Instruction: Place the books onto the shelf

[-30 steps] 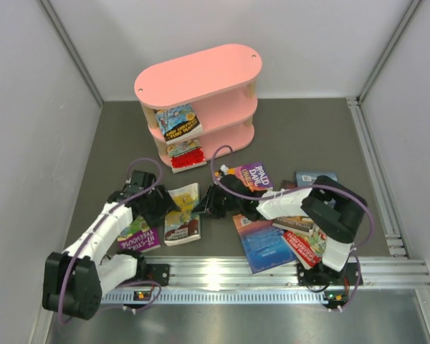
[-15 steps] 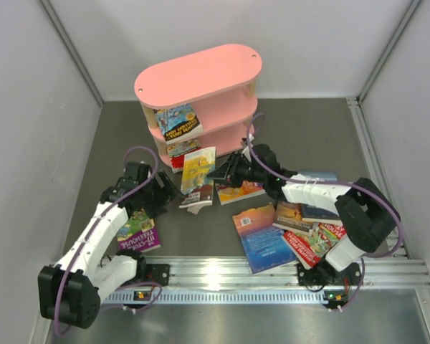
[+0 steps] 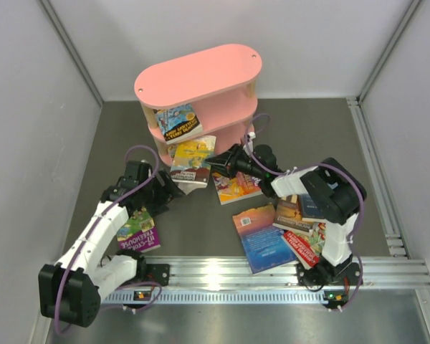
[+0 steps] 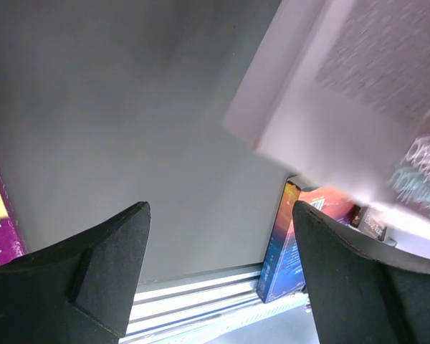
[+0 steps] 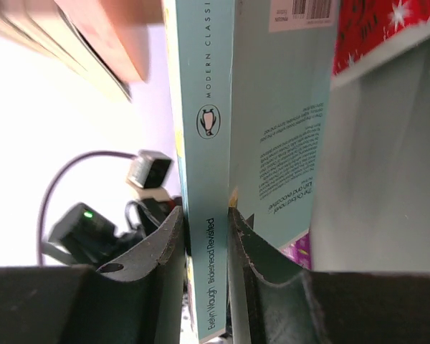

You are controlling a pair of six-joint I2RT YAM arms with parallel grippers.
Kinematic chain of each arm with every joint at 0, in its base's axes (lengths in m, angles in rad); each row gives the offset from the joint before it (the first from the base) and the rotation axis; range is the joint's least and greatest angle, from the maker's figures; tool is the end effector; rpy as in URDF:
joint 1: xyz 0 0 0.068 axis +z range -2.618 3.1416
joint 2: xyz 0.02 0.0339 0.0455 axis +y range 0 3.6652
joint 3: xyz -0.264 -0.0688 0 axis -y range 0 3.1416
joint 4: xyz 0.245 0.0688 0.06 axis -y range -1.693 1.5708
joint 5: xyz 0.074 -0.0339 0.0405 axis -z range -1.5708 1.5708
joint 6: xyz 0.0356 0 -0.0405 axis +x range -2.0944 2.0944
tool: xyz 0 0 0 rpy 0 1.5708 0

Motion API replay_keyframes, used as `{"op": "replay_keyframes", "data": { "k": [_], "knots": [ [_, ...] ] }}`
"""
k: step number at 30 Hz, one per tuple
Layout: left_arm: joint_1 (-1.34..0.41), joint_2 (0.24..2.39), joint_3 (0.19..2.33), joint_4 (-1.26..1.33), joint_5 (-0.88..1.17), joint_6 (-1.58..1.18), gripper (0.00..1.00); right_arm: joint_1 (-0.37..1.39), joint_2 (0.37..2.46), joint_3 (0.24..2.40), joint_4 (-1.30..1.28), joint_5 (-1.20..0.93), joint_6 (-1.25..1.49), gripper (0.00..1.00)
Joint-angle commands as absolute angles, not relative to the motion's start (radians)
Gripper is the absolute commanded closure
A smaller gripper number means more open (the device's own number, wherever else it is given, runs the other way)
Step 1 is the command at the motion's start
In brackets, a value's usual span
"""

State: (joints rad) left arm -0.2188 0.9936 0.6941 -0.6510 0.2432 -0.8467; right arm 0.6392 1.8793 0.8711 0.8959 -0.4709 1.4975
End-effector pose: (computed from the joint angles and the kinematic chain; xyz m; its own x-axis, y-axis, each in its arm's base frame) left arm 0.1844 -0.0498 0.2314 -0.7864 -0.5700 -0.2383 -0.3649 0.7398 -0.5652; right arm 0.3007 0.2436 0.1780 -0.8976 0.4402 -0.0221 0.0243 0.0994 0.9948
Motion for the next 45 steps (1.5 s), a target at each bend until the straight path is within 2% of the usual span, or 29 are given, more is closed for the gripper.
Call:
{"op": "replay_keyframes", "data": {
  "k": [1, 6, 13, 20, 30, 34, 39, 42, 45],
  "knots": [
    [-0.224, 1.003, 0.715, -0.637, 0.239, -0.821, 0.15, 0.594, 1.897, 0.922, 1.349, -0.477, 1.653, 1.00],
    [-0.224, 1.005, 0.707, -0.629, 0.241, -0.804, 0.15, 0.538, 1.983, 0.922, 1.534, -0.489, 1.784, 1.00],
    [-0.224, 1.037, 0.709, -0.620, 0.247, -0.782, 0.15, 0.523, 2.040, 0.983, 1.546, -0.525, 1.798, 1.00],
    [-0.224, 1.066, 0.710, -0.607, 0.255, -0.767, 0.16, 0.522, 2.181, 1.112, 1.485, -0.587, 1.770, 1.00],
    [-0.224, 1.071, 0.701, -0.620, 0.249, -0.746, 0.17, 0.520, 2.215, 1.295, 0.909, -0.657, 1.435, 0.99],
    [-0.224, 1.066, 0.684, -0.621, 0.245, -0.742, 0.18, 0.525, 2.200, 1.391, 0.605, -0.592, 1.267, 0.93],
    [-0.224, 1.071, 0.684, -0.627, 0.247, -0.732, 0.18, 0.523, 2.186, 1.508, 0.280, -0.455, 1.088, 0.95],
    [-0.224, 1.072, 0.687, -0.638, 0.244, -0.727, 0.19, 0.520, 2.163, 1.519, 0.197, -0.378, 1.032, 0.94],
    [-0.224, 1.074, 0.684, -0.644, 0.239, -0.724, 0.19, 0.518, 2.171, 1.542, 0.134, -0.333, 1.011, 0.89]
  ]
}}
